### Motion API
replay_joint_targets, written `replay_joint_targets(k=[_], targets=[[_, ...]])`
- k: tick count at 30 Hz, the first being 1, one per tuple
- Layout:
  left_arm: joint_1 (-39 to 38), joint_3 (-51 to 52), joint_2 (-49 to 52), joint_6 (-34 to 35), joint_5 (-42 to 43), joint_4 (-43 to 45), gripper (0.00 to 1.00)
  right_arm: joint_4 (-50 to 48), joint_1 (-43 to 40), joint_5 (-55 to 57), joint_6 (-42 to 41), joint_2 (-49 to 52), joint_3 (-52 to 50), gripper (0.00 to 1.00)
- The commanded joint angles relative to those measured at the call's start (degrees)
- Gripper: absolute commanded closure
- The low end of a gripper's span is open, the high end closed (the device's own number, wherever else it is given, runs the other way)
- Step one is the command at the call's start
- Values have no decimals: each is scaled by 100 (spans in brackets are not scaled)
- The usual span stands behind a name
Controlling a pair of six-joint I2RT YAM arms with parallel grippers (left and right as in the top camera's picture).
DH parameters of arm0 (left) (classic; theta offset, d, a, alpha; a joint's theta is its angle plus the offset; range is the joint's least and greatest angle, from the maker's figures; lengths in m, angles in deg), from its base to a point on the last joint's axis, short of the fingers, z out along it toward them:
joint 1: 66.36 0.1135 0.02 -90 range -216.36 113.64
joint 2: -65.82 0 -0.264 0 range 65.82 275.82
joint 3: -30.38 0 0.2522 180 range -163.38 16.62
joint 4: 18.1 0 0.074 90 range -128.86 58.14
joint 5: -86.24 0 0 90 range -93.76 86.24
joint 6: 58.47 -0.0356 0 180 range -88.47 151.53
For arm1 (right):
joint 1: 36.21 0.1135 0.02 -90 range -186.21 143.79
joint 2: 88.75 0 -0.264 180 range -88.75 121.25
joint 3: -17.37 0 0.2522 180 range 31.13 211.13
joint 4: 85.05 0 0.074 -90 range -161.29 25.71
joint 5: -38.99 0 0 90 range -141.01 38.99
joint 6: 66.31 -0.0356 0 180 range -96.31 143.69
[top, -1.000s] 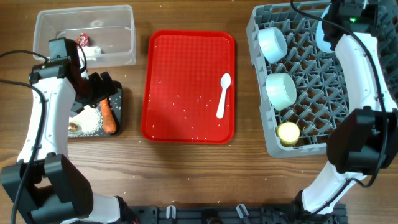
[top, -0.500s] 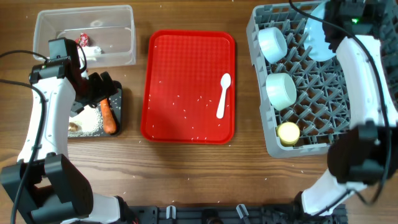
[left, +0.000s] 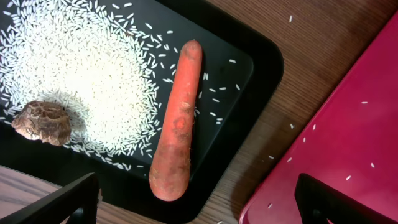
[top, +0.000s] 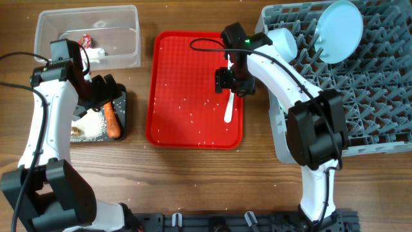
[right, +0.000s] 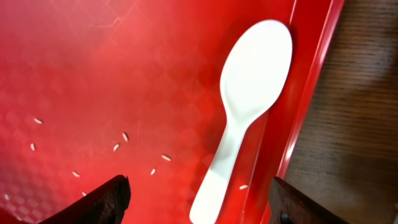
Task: Sort waste into correct bins and load items into the dishwasher rack
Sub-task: 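Grasp the white spoon and lay it in the rack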
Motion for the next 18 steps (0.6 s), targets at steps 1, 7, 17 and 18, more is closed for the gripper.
replay_joint_targets(k=[1, 7, 17, 18], targets=[[-17, -70, -35, -31, -35, 15, 0, -522, 9, -48, -116, 44, -623, 27], [-17, -70, -35, -31, -35, 15, 0, -1941, 9, -44, -92, 44, -1504, 50], [-17, -70, -35, -31, -35, 15, 0, -2177, -4, -101, 393, 37, -1606, 96], [-17, -70, -37, -31, -35, 15, 0, -2111, -15, -168, 509, -31, -1532, 96]])
